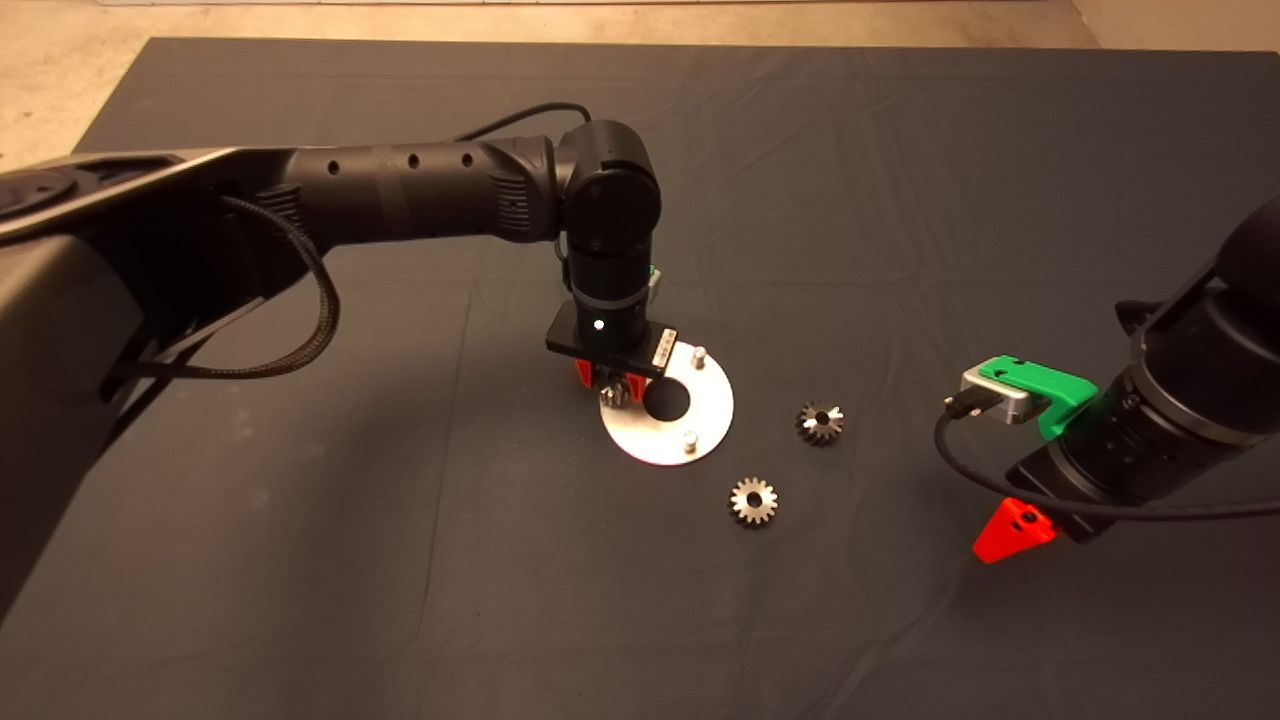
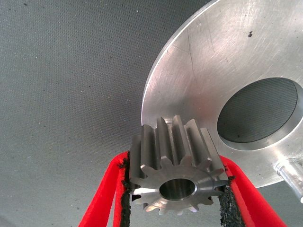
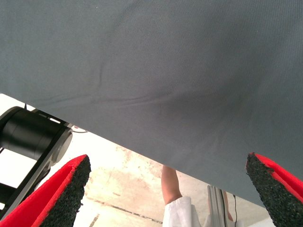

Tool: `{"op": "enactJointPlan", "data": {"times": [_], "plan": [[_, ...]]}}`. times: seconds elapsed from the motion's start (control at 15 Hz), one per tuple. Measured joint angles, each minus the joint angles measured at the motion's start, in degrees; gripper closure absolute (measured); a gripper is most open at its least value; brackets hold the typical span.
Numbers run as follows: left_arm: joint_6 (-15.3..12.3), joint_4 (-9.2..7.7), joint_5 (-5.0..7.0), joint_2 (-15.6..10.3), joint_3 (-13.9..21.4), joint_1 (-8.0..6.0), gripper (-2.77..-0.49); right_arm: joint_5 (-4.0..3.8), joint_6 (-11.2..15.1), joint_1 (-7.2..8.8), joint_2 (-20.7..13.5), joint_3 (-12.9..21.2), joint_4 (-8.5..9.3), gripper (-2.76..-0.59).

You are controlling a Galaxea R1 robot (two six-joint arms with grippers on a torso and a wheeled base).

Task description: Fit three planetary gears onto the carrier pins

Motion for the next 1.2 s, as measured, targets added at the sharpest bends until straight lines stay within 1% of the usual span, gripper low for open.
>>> {"op": "enactJointPlan", "data": {"times": [0.07,0.13,0.2,0.27,0.33,0.4,0.47,0.53,0.67,0.73,0.8,0.87,0.93,1.0,1.07,1.13,1.2], "plan": [[0.0,0.02,0.03,0.0,0.0,0.0,-1.02,0.0,-0.06,0.02,0.99,-1.45,-0.01,-2.44],[0.0,-0.01,0.06,-0.11,0.0,-0.05,-1.04,-0.09,-0.28,0.02,2.51,-3.59,-0.01,-2.44],[0.0,-0.01,0.06,-0.18,0.0,-0.05,-1.04,-0.22,-0.68,0.02,4.64,-6.18,-0.23,-2.44],[0.0,-0.01,0.06,-0.16,0.0,-0.05,-1.11,-0.41,-1.29,0.02,7.42,-8.47,-0.86,-2.44],[0.0,-0.01,0.06,-0.16,0.0,-0.05,-1.16,-0.33,-1.91,0.02,11.45,-11.12,-1.84,-2.44],[0.0,-0.01,0.06,-0.13,0.01,-0.06,-1.16,0.05,-2.29,0.04,14.45,-13.27,-2.34,-2.44],[0.0,-0.09,0.01,-0.24,0.09,-0.04,-1.22,0.55,-2.92,0.05,16.59,-15.4,-2.86,-2.44],[-0.02,-0.3,-0.08,-0.6,0.15,-0.05,-1.3,0.52,-3.68,0.07,18.06,-17.35,-3.64,-2.44],[-0.65,-0.36,0.06,-1.07,1.34,-0.21,-1.31,0.32,-5.05,0.05,19.48,-20.11,-4.25,-2.44],[-1.25,-0.47,0.03,-1.29,2.86,-0.8,-1.4,0.02,-5.26,0.05,19.94,-21.18,-4.79,-2.44],[-2.1,-0.62,0.03,-1.67,4.18,-1.61,-1.46,0.02,-5.64,0.02,20.49,-21.81,-5.44,-2.44],[-2.73,-0.78,0.04,-2.17,5.33,-2.27,-1.46,0.09,-5.92,0.0,21.11,-22.26,-5.93,-2.44],[-3.78,-0.75,0.06,-2.73,6.7,-2.58,-1.47,0.12,-6.21,-0.02,21.49,-22.4,-6.21,-2.44],[-5.68,-0.75,0.06,-3.66,9.36,-2.56,-1.56,0.17,-6.5,-0.13,21.67,-22.67,-6.47,-2.44],[-7.5,-0.86,0.2,-4.39,12.48,-2.58,-1.59,0.11,-6.58,-0.48,21.67,-23.08,-7.07,-2.44],[-9.92,-1.03,0.25,-4.94,16.03,-2.58,-1.59,0.11,-6.69,-1.14,21.83,-23.49,-7.7,-2.44],[-12.05,-1.12,0.25,-5.32,18.63,-2.58,-1.61,0.13,-6.73,-1.82,21.87,-23.77,-8.04,-2.44]]}}
